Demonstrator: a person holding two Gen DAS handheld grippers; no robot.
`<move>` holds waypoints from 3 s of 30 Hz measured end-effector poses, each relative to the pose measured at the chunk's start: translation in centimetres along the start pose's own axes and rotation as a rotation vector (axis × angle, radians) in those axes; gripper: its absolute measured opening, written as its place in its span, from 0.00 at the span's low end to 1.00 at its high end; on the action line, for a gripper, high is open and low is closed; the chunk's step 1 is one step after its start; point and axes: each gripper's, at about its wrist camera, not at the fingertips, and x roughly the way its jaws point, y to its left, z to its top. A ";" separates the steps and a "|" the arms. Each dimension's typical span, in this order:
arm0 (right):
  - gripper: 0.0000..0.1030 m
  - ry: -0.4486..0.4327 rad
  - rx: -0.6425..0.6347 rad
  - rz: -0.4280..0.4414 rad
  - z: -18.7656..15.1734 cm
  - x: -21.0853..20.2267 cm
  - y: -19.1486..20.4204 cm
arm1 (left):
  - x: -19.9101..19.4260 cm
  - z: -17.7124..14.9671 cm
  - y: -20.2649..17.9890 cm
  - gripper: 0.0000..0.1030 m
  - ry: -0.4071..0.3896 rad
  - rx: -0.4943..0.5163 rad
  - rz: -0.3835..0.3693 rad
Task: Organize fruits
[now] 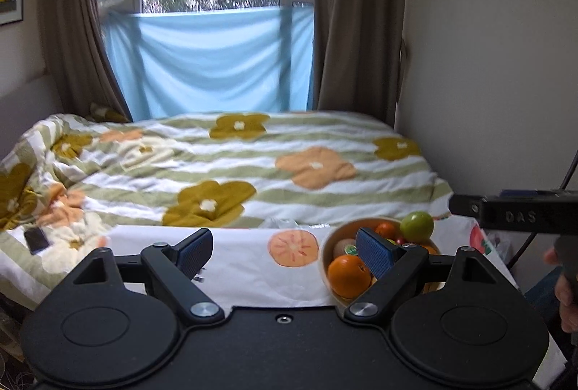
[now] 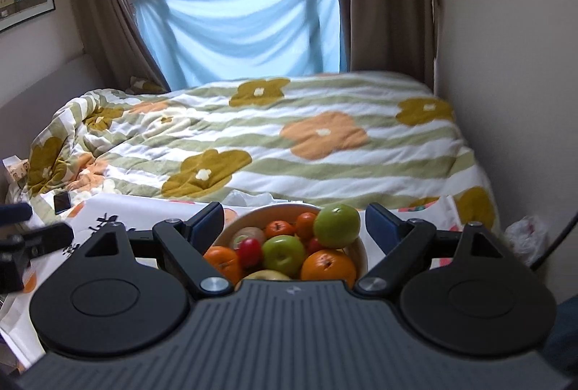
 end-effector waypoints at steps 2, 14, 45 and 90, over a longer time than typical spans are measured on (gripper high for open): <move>0.97 -0.010 0.004 0.000 -0.3 -2.3 1.3 | -1.8 -0.2 1.0 0.87 -0.018 -0.016 0.001; 1.00 0.032 -0.028 -0.082 -4.5 -11.2 6.0 | -8.2 -3.6 3.5 0.94 -0.024 -0.011 0.006; 1.00 0.080 -0.002 -0.145 -9.0 -14.2 7.7 | -10.7 -7.5 4.2 1.00 0.019 0.018 0.039; 1.00 0.110 0.029 -0.132 -9.1 -13.1 8.3 | -10.9 -7.5 5.0 1.00 0.009 0.050 0.070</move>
